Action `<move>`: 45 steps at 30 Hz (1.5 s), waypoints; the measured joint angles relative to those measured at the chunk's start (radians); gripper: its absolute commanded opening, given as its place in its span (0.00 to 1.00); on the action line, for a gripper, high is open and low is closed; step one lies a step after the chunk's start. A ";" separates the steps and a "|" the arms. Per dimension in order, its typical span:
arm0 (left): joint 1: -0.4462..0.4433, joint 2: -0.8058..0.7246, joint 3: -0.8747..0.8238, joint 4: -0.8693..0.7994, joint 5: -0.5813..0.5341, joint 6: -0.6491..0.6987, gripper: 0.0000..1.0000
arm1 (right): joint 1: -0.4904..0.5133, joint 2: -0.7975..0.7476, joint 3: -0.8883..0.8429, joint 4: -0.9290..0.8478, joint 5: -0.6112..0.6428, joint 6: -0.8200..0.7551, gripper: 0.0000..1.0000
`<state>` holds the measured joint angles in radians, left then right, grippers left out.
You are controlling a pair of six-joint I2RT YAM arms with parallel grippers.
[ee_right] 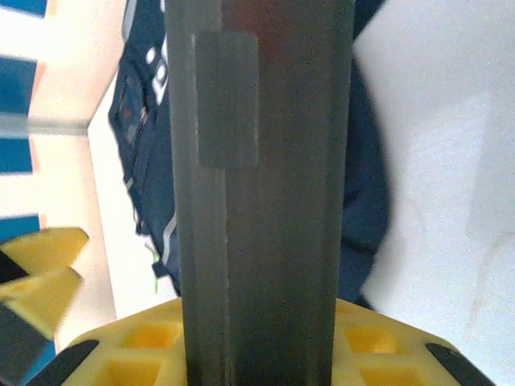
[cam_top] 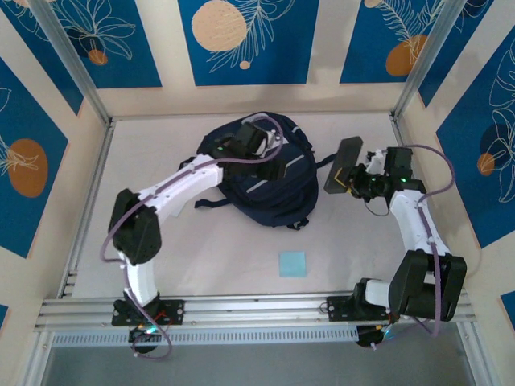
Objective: Pack the student bag
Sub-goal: Open the student bag at the top-center of the table, then place the glasses case in the student bag.
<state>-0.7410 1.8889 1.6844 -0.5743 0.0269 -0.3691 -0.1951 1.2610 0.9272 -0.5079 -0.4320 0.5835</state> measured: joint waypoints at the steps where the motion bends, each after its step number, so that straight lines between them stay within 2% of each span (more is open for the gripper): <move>1: -0.012 0.029 0.021 -0.019 -0.011 0.042 0.81 | -0.026 -0.006 0.000 -0.010 -0.001 0.000 0.05; 6: -0.042 0.127 0.074 -0.076 -0.040 0.166 0.82 | -0.105 -0.044 0.000 -0.029 -0.014 0.000 0.05; 12: -0.043 0.242 0.142 -0.130 -0.040 0.240 0.82 | -0.113 -0.054 -0.001 -0.035 -0.031 0.001 0.05; 13: -0.043 0.265 0.163 -0.141 -0.044 0.249 0.78 | -0.113 -0.054 -0.003 -0.035 -0.034 0.001 0.05; 14: -0.043 0.289 0.183 -0.151 -0.049 0.258 0.68 | -0.113 -0.054 -0.005 -0.036 -0.038 0.001 0.05; 15: -0.043 0.308 0.200 -0.159 -0.056 0.270 0.51 | -0.113 -0.054 -0.005 -0.039 -0.040 0.001 0.05; 16: -0.043 0.325 0.216 -0.169 -0.058 0.275 0.25 | -0.113 -0.054 -0.005 -0.040 -0.040 0.001 0.05; 17: -0.043 0.336 0.229 -0.175 -0.055 0.276 0.05 | -0.114 -0.055 -0.005 -0.041 -0.041 0.001 0.05; 18: -0.046 0.339 0.234 -0.178 -0.053 0.279 0.00 | -0.116 -0.056 -0.005 -0.042 -0.043 0.000 0.05; 21: -0.054 0.338 0.255 -0.198 -0.066 0.291 0.00 | -0.124 -0.064 -0.005 -0.055 -0.043 0.000 0.05; 25: -0.041 0.328 0.282 -0.220 -0.030 0.275 0.00 | -0.133 -0.079 -0.005 -0.061 -0.043 0.006 0.06; 32: 0.051 0.260 0.396 -0.232 0.164 0.182 0.00 | -0.097 -0.085 -0.047 0.006 -0.081 0.086 0.07; 38: 0.145 0.210 0.411 -0.201 0.330 0.121 0.00 | 0.084 -0.077 -0.128 0.119 -0.080 0.195 0.07; 45: 0.165 0.213 0.419 -0.183 0.447 0.107 0.00 | 0.330 0.066 -0.121 0.323 -0.022 0.302 0.08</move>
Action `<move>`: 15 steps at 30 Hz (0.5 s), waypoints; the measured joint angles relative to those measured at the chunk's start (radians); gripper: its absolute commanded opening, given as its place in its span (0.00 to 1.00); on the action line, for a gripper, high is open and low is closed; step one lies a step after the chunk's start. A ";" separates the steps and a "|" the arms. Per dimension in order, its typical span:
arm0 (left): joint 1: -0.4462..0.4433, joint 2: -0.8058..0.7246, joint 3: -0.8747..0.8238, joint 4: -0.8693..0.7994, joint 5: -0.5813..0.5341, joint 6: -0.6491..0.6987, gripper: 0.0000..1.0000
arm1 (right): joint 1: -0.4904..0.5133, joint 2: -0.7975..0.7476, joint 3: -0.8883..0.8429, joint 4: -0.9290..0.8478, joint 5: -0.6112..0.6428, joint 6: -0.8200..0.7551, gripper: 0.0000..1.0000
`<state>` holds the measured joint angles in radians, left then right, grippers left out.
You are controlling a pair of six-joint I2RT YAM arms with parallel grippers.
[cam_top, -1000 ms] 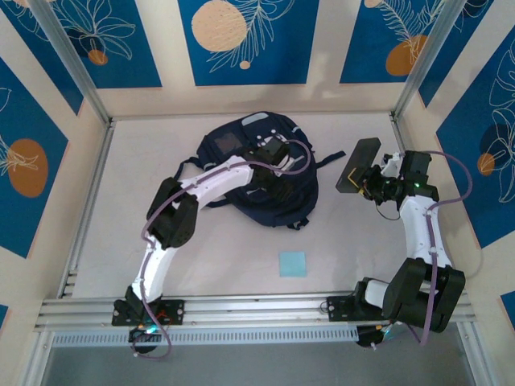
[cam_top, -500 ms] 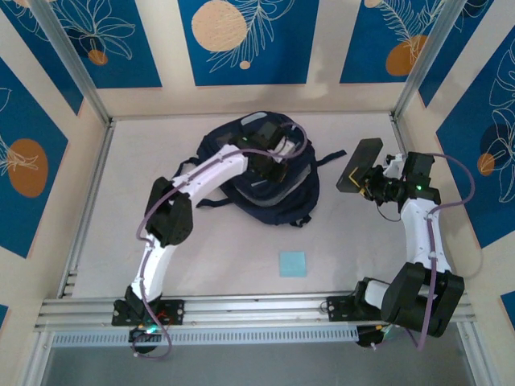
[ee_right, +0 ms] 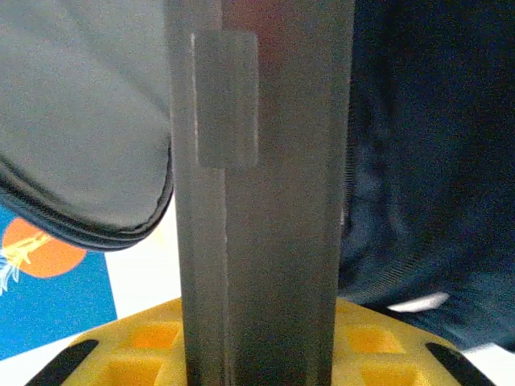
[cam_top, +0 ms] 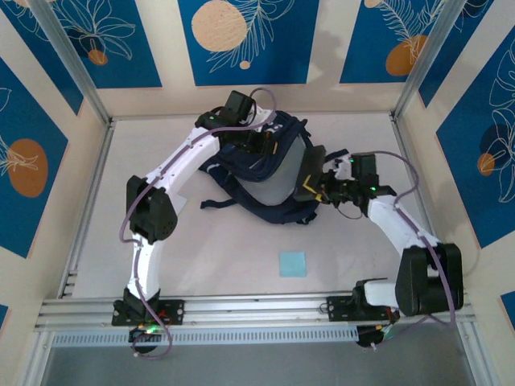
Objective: Pack the student bag
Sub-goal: Place the glasses case in the student bag.
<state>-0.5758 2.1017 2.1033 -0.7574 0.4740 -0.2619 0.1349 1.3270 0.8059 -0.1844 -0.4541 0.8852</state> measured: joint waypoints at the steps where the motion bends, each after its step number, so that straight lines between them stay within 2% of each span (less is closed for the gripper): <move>1: 0.002 0.002 0.007 0.001 0.015 -0.002 0.00 | 0.031 0.032 0.011 0.030 0.010 0.012 0.08; 8: 0.006 0.016 0.065 -0.010 0.095 -0.021 0.00 | 0.138 0.277 0.102 0.267 0.070 0.098 0.11; 15: 0.006 0.047 0.071 0.014 0.146 -0.029 0.00 | 0.192 0.590 0.301 0.467 0.143 0.248 0.12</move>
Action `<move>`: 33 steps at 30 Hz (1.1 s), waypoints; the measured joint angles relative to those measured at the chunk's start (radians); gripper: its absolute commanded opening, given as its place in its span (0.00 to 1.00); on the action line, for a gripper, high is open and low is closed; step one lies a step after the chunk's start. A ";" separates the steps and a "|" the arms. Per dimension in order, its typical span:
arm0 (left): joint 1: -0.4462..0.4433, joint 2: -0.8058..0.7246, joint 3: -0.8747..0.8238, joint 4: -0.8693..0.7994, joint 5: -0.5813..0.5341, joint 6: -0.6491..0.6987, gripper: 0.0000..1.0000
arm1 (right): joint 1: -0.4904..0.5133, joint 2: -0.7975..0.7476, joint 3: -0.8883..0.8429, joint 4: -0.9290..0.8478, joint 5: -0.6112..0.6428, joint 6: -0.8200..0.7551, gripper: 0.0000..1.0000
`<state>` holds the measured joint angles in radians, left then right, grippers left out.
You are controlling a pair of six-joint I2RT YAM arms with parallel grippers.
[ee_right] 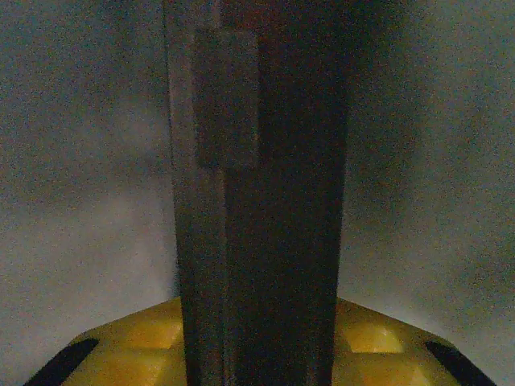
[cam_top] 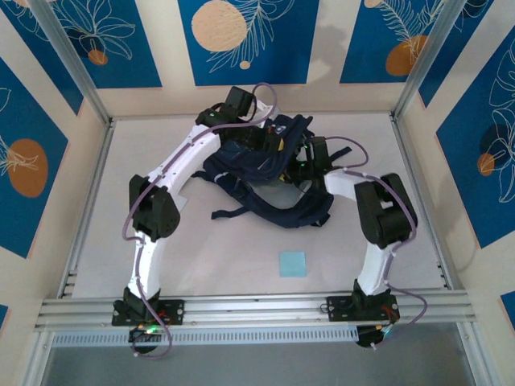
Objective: Pack the student bag
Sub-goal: Place the glasses case in the student bag, then close the student bag at the top-center of the table.
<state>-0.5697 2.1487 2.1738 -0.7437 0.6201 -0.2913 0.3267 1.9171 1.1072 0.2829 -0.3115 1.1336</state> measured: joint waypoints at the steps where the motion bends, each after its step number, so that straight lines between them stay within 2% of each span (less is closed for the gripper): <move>1: 0.000 0.004 0.000 0.005 0.002 -0.003 0.00 | 0.010 0.037 0.033 0.027 0.010 0.024 0.13; 5: 0.002 0.009 0.000 0.021 -0.008 -0.016 0.00 | 0.037 0.112 0.111 0.084 0.028 0.094 0.21; 10: 0.001 0.009 0.000 0.024 -0.037 -0.032 0.00 | 0.041 0.101 0.079 0.106 0.039 0.137 0.45; 15: -0.008 0.013 0.000 0.031 -0.087 -0.071 0.00 | 0.014 -0.083 -0.068 -0.049 0.047 0.085 0.61; 20: -0.011 0.023 0.000 0.070 -0.114 -0.134 0.00 | -0.079 -0.351 -0.109 -0.328 0.047 -0.058 0.64; 22: -0.011 0.033 0.000 0.082 -0.114 -0.159 0.00 | -0.128 -0.441 -0.124 -0.427 0.047 -0.119 0.70; 23: -0.013 0.040 0.000 0.090 -0.114 -0.174 0.10 | -0.151 -0.488 -0.133 -0.489 0.053 -0.152 0.79; 24: -0.014 0.045 0.000 0.097 -0.113 -0.182 0.20 | -0.167 -0.528 -0.139 -0.543 0.063 -0.181 0.93; 25: -0.015 0.051 0.000 0.106 -0.113 -0.193 0.32 | -0.180 -0.568 -0.142 -0.607 0.080 -0.212 0.99; 27: -0.018 0.056 -0.002 0.124 -0.117 -0.211 0.54 | -0.191 -0.629 -0.142 -0.706 0.108 -0.267 1.00; 29: -0.019 0.050 -0.030 0.169 -0.131 -0.228 0.69 | -0.204 -0.674 -0.134 -0.799 0.130 -0.317 0.99; 33: 0.000 -0.022 -0.200 0.261 -0.171 -0.275 0.76 | -0.227 -0.685 -0.108 -0.893 0.127 -0.372 1.00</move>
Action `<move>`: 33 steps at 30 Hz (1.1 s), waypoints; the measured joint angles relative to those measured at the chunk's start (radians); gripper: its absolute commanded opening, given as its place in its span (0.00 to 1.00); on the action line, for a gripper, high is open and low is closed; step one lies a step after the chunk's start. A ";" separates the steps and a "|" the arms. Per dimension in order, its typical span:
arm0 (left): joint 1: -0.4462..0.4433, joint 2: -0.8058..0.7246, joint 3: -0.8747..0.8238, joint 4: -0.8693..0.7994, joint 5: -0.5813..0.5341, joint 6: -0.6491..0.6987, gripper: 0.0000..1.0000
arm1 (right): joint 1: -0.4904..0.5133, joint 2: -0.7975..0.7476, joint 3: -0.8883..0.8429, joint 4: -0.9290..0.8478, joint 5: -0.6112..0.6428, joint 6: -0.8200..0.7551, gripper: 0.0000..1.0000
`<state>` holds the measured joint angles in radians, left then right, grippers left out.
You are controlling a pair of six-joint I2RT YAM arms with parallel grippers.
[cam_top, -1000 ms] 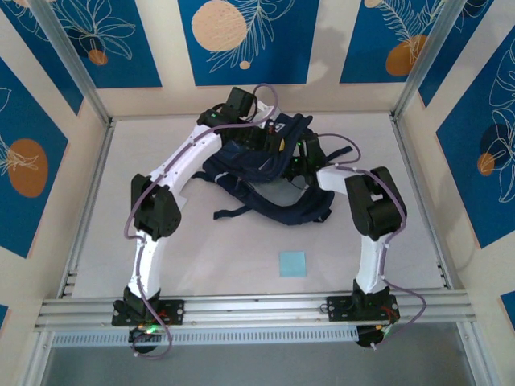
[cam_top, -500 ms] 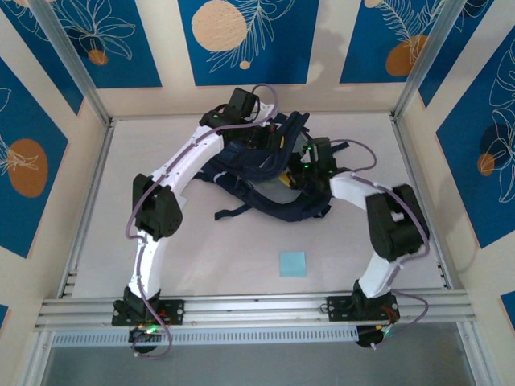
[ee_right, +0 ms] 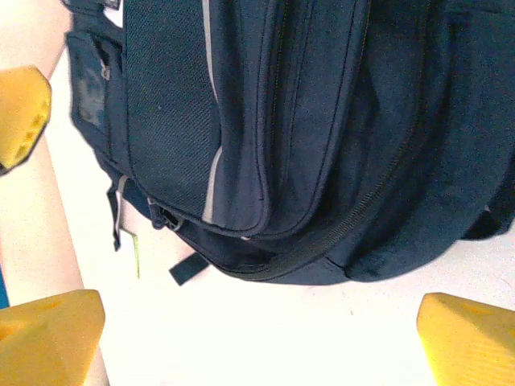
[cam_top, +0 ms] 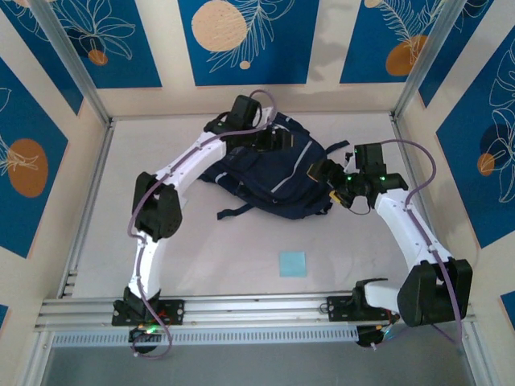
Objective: Pack the student bag
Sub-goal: Close the student bag at the top-center of the table, then zip the student bag at the top-center of the table.
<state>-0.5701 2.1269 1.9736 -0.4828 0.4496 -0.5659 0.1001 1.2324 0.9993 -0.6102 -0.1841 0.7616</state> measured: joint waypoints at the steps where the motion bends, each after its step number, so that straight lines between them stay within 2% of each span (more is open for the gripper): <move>1: 0.011 -0.027 -0.061 0.021 -0.012 -0.013 0.76 | -0.002 0.002 0.005 -0.012 -0.004 -0.008 0.99; 6: 0.102 -0.182 -0.369 0.118 -0.102 -0.087 0.78 | 0.047 0.024 0.040 -0.034 -0.005 -0.019 0.94; 10: 0.187 -0.303 -0.597 0.178 -0.180 -0.164 0.78 | 0.150 0.057 0.048 -0.019 0.015 0.000 0.91; 14: 0.234 -0.344 -0.720 0.216 -0.256 -0.233 0.78 | 0.248 0.098 0.063 -0.003 0.061 0.017 0.90; 20: 0.233 -0.304 -0.719 0.258 -0.341 -0.298 0.76 | 0.357 0.205 0.173 0.014 0.107 0.014 0.86; 27: 0.232 -0.192 -0.613 0.309 -0.343 -0.367 0.73 | 0.470 0.314 0.249 0.053 0.108 0.013 0.73; 29: 0.232 -0.185 -0.592 0.309 -0.343 -0.374 0.73 | 0.504 0.353 0.262 0.076 0.108 0.024 0.65; 33: 0.232 -0.152 -0.545 0.311 -0.343 -0.375 0.70 | 0.552 0.438 0.294 0.104 0.115 0.047 0.61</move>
<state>-0.3386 1.9751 1.4284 -0.1715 0.1062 -0.9413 0.6518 1.6699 1.2938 -0.5060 -0.0692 0.8085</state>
